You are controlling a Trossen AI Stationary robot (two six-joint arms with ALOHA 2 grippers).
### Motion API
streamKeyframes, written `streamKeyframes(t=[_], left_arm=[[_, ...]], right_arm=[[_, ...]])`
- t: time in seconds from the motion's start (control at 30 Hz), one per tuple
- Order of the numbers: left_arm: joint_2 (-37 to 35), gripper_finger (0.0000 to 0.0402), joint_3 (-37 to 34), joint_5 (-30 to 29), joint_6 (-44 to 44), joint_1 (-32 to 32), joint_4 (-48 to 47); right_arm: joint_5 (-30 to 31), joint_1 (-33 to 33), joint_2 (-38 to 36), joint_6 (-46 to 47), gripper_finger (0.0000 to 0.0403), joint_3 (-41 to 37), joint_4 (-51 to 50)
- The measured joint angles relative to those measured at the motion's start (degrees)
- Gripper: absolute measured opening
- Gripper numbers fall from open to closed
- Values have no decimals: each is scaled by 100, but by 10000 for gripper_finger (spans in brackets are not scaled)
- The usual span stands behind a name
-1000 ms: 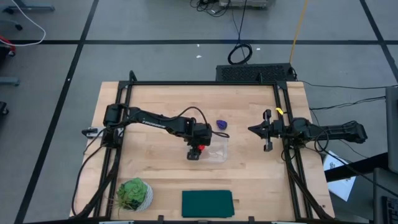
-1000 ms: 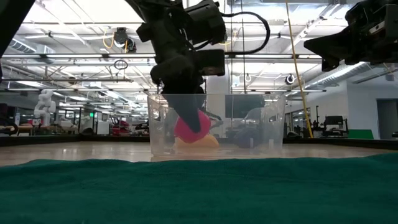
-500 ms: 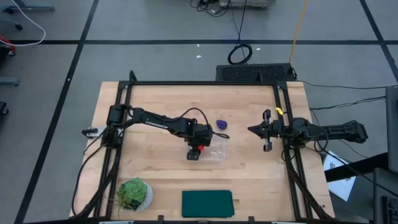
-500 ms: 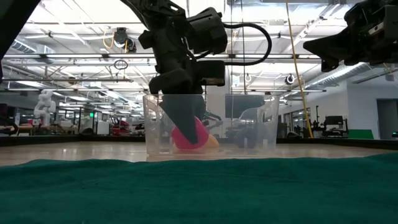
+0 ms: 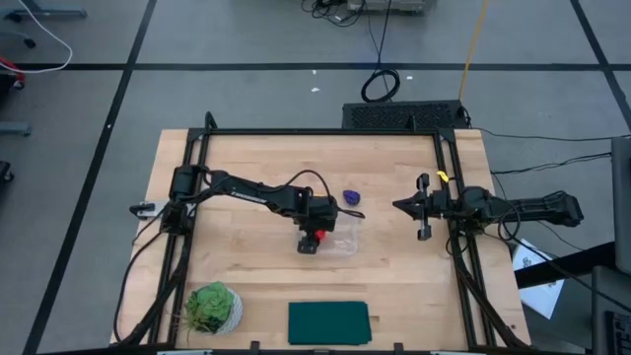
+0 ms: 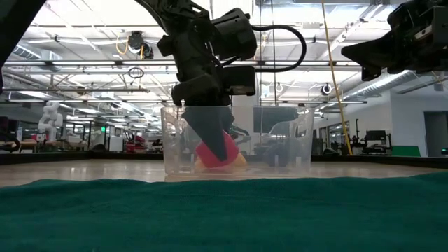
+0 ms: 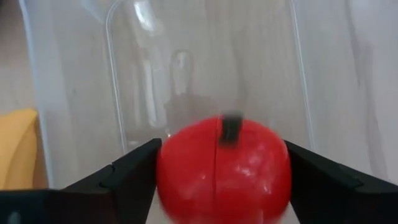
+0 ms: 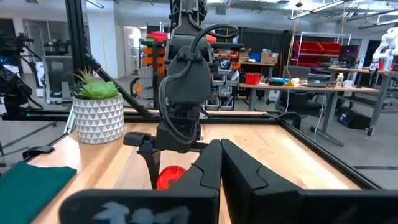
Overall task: Pick and placing Produce into tupperware
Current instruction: Put the apple into the transparent bin
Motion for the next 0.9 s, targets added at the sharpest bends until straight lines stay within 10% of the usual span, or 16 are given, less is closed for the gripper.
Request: streamKeyframes(t=[0.9], left_arm=[[0, 333, 441, -40, 253, -7, -404]], right_arm=[[-1, 0, 0, 0, 0, 0, 0]])
